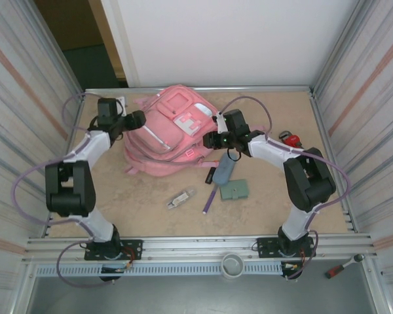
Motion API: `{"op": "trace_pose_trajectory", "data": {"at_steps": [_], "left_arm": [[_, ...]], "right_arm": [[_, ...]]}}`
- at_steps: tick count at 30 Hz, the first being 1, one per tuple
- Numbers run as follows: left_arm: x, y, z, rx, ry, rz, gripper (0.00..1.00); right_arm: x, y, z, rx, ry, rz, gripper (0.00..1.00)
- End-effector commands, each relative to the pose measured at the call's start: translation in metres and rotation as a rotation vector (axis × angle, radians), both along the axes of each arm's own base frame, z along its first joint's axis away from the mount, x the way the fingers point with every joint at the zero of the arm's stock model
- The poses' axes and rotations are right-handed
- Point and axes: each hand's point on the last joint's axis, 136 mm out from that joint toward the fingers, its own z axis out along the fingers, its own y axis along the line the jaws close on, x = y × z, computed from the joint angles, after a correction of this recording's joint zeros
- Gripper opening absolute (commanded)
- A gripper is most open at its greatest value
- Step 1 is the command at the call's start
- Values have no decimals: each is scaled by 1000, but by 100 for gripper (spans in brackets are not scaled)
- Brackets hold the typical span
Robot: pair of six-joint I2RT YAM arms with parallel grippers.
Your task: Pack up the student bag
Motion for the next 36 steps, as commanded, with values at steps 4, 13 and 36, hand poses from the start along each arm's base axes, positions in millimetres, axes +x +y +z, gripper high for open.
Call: {"op": "trace_pose_trajectory", "data": {"at_steps": [4, 13, 36], "left_arm": [[-74, -111, 3, -95, 25, -175, 61], [-95, -168, -32, -106, 118, -165, 57], [-58, -40, -72, -144, 222, 29, 61]], "right_arm": [[28, -18, 5, 50, 3, -18, 37], [29, -15, -3, 85, 54, 96, 43], [5, 28, -54, -154, 72, 476, 50]]}}
